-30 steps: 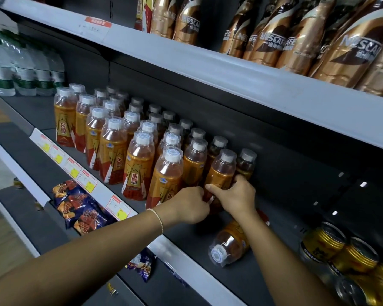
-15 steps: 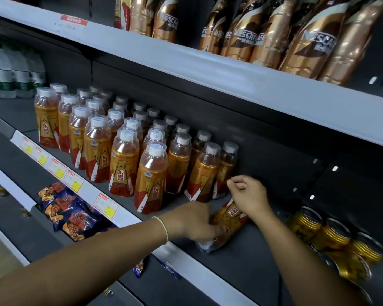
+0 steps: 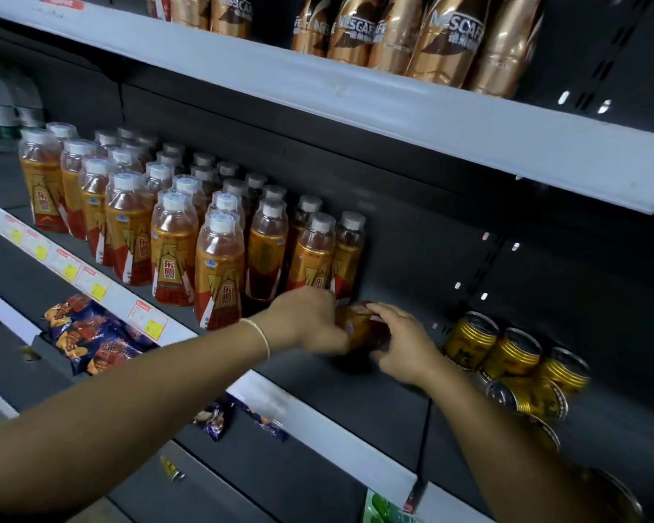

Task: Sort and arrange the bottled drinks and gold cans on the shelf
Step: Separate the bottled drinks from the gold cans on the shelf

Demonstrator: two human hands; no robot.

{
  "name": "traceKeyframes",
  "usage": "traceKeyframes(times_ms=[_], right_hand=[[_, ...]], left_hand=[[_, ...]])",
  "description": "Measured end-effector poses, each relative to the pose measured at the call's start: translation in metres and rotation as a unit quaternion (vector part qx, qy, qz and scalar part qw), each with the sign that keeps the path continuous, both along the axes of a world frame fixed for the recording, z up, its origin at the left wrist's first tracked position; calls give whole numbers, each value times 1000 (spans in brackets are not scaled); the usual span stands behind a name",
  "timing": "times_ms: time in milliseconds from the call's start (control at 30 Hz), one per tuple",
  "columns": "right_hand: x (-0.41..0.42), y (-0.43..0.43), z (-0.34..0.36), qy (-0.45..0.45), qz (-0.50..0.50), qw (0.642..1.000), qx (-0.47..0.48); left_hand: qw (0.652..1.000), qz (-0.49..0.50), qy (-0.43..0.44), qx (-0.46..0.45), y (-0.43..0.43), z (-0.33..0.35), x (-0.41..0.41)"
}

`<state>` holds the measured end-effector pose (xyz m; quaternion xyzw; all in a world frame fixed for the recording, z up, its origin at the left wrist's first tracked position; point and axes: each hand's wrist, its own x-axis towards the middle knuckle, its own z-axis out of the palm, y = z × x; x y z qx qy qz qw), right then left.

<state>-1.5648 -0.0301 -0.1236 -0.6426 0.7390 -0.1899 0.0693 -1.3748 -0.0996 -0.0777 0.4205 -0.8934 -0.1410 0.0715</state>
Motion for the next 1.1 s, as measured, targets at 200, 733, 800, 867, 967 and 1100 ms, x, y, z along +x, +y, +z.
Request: traceKeyframes(times_ms=[200,733,800,867,967,1100], right_hand=[[23,-8,-7,-34,-34,996,-80],[105,-38,-37,-284,-68,951,-102],[111,-41,-38,-286,-79,949,-107],[118,-44,-37,-266,-83,954,-111],[127,-51,-38,-246,-96,957,-119],[138,-57,-38,-223,-128,958,-126]], left_hand=[[997,27,58,45,-12,42,5],[968,82,79,-224,-36,39,36],[969,78,72,-225,-39,36,37],[969,59,77,-229,-40,35,36],[962,16,82,-258,-38,37,35],[944,-27,74,-320,-41,30,36]])
